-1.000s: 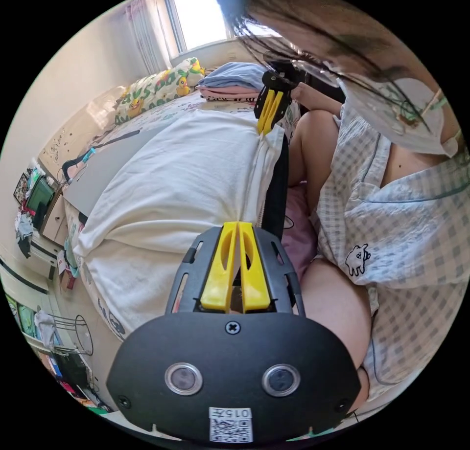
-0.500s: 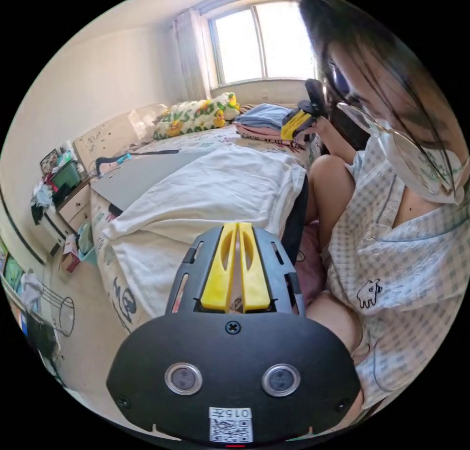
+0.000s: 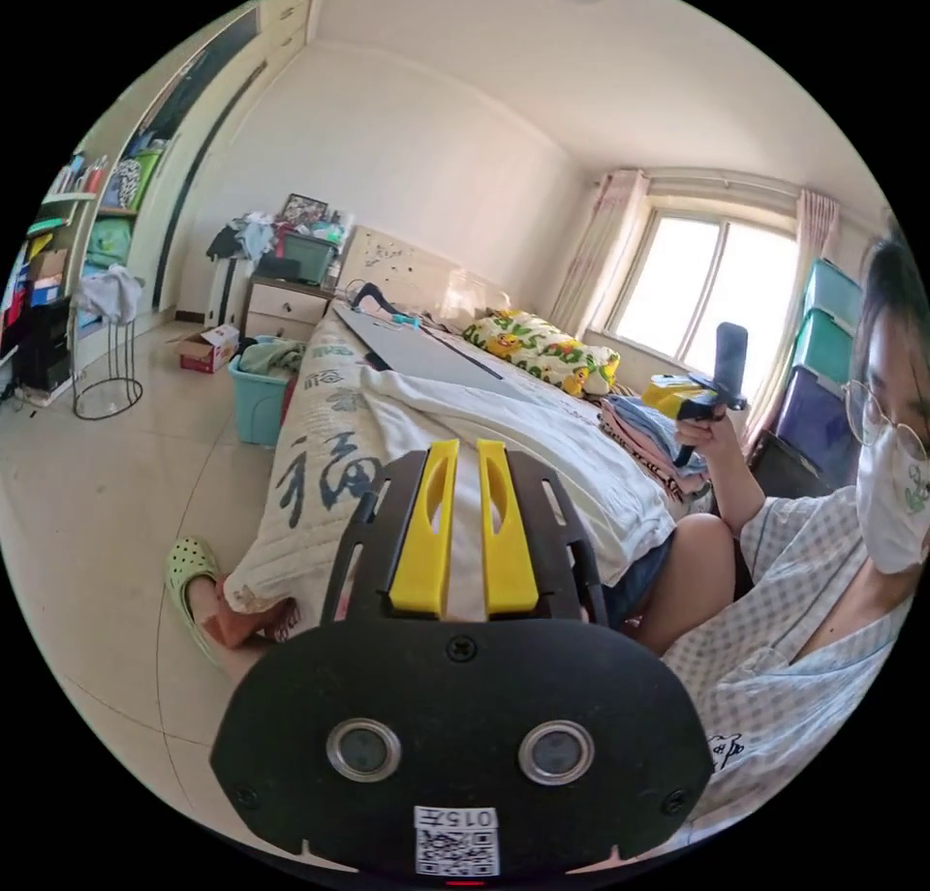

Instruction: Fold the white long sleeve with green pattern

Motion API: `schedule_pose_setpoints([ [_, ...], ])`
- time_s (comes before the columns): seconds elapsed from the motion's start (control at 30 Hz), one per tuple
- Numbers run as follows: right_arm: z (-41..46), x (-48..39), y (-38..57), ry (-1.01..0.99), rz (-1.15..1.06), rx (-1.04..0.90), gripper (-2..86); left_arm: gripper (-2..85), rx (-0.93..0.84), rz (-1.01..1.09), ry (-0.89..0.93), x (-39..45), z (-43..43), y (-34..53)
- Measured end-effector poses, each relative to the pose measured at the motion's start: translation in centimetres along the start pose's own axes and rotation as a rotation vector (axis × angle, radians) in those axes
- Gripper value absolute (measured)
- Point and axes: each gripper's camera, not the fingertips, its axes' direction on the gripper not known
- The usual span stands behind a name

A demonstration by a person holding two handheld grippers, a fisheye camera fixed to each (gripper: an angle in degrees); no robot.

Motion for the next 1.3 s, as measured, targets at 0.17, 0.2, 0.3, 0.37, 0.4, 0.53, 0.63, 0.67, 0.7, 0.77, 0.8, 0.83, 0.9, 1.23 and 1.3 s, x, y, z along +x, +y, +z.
schedule_pose_setpoints([
  [0.17,7.5,-3.8,-1.9,0.024,-0.127,-0.183,12.4,7.8,0.006,-0.081,-0.002,-4.2,0.9,1.1],
  [0.2,8.1,-4.2,-1.9,0.015,-0.138,-0.205,12.3,7.9,-0.007,-0.079,-0.001,-4.8,1.5,1.1],
  [0.3,11.2,-5.3,-1.0,-0.002,-0.203,-0.321,9.1,7.7,-0.07,-0.07,-0.01,-5.8,3.2,1.4],
  [0.37,12.2,-5.0,-0.1,-0.07,-0.193,-0.309,0.1,6.5,-0.05,-0.06,-0.044,-6.2,3.2,1.9],
  [0.4,12.3,-4.8,0.0,-0.11,-0.181,-0.306,-0.2,5.0,-0.054,-0.057,-0.067,-6.4,3.4,2.1],
  [0.53,11.6,-3.3,0.1,-0.235,-0.089,-0.255,-0.8,3.0,-0.056,-0.064,-0.116,-6.8,3.5,0.6],
  [0.63,10.2,-3.3,-0.3,-0.197,-0.053,-0.199,-0.4,5.2,-0.023,-0.046,-0.087,-6.4,4.0,-3.1],
  [0.67,9.7,-3.4,-0.7,-0.145,-0.038,-0.174,0.3,5.6,-0.047,-0.057,-0.041,-6.7,5.3,-5.0],
  [0.7,9.4,-3.6,-0.9,-0.111,-0.029,-0.161,0.8,6.0,-0.085,-0.074,-0.011,-7.1,7.2,-7.0],
  [0.77,9.1,-4.9,-1.7,-0.014,-0.053,-0.143,6.2,7.0,-0.128,-0.114,-0.035,-7.7,10.3,-9.5],
  [0.8,9.2,-5.3,-1.9,0.005,-0.063,-0.145,7.4,7.3,-0.146,-0.125,-0.071,-7.8,12.3,-10.8],
  [0.83,9.7,-6.3,-2.3,0.045,-0.088,-0.158,9.8,7.5,-0.161,-0.124,-0.09,-7.8,13.4,-11.4],
  [0.9,10.8,-7.8,-2.7,0.094,-0.138,-0.197,10.6,8.0,-0.28,-0.133,-0.107,-8.1,18.1,-13.3],
  [1.23,7.3,-9.1,-6.0,0.113,-0.158,-0.108,3.7,0.6,-0.401,-0.1,-0.111,-6.0,24.3,-17.9],
  [1.3,6.2,-9.0,-6.9,0.073,-0.147,-0.089,3.5,0.0,-0.402,-0.05,-0.194,-4.3,25.3,-19.5],
])
